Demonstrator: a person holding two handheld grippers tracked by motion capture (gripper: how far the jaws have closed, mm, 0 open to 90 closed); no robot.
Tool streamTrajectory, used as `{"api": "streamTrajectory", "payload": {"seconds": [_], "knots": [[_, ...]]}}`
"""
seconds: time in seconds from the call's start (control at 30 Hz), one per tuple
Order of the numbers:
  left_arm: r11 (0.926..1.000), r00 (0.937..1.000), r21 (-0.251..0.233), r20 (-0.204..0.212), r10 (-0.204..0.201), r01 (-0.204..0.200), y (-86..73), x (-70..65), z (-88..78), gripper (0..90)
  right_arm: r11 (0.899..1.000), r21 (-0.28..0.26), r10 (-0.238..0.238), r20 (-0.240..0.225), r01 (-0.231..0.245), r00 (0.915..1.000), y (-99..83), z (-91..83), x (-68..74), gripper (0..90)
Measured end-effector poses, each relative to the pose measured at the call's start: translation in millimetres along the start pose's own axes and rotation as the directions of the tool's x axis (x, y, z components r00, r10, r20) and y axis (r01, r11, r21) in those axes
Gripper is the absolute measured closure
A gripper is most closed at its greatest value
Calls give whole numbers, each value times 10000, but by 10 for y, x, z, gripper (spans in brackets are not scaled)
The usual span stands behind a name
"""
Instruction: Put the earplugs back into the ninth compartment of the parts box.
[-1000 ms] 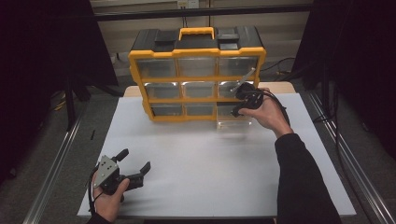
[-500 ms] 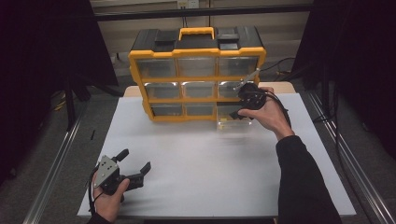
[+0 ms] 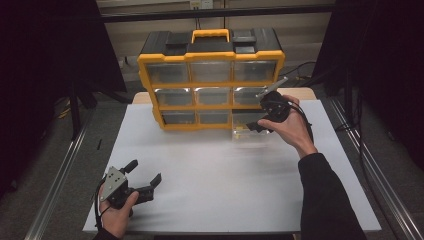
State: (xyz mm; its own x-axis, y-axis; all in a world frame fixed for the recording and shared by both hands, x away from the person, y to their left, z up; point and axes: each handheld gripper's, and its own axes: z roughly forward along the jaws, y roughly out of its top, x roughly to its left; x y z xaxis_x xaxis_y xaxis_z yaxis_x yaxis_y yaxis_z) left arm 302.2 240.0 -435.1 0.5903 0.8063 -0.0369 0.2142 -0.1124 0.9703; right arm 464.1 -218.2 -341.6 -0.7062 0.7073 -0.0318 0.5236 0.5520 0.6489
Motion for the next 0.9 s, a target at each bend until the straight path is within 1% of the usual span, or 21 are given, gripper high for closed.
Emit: {"api": "streamTrajectory", "payload": {"seconds": [0.03,0.07,0.13,0.23,0.3,0.37,0.5,0.57,0.63,0.73,0.8,0.9], "knots": [[10000,10000,-14,6,-46,46,0,-4,1,51,9999,-110,93,31,-92,10000,-18,-13,-2,44],[10000,10000,-6,5,0,0,0,-2,1,51,9997,-190,140,42,-139,9999,-38,-22,-6,37],[10000,10000,25,-25,-9,9,-1,-2,2,51,9992,-309,249,15,-248,9997,-79,-36,-11,44],[10000,10000,-2,10,-16,16,-1,-2,2,52,9973,-624,383,29,-381,9993,-145,-46,-1,45],[10000,10000,5,6,-19,19,-1,-2,3,51,9952,-819,528,-46,-530,9986,-195,-52,7,44],[10000,10000,-14,21,-28,28,-1,-5,5,51,9925,-1055,620,51,-611,9981,-235,-62,22,44],[10000,10000,-12,19,-25,25,-1,-7,6,52,9876,-1369,793,88,-773,9968,-306,-75,53,42],[10000,10000,-6,16,-25,25,0,-4,5,51,9849,-1558,809,269,-758,9964,-344,-73,76,38],[10000,10000,-3,19,-11,11,0,-2,5,51,9815,-1751,876,473,-781,9950,-378,-76,98,35],[10000,10000,-14,29,-28,28,-1,-5,6,51,9724,-2185,988,701,-813,9926,-441,-78,134,32],[10000,10000,-3,14,-35,35,-1,-3,4,51,9666,-2409,1078,733,-873,9915,-479,-76,154,23],[10000,10000,-10,13,-35,35,0,-3,3,52,9556,-2717,1399,763,-1145,9872,-549,-72,184,32]]}}
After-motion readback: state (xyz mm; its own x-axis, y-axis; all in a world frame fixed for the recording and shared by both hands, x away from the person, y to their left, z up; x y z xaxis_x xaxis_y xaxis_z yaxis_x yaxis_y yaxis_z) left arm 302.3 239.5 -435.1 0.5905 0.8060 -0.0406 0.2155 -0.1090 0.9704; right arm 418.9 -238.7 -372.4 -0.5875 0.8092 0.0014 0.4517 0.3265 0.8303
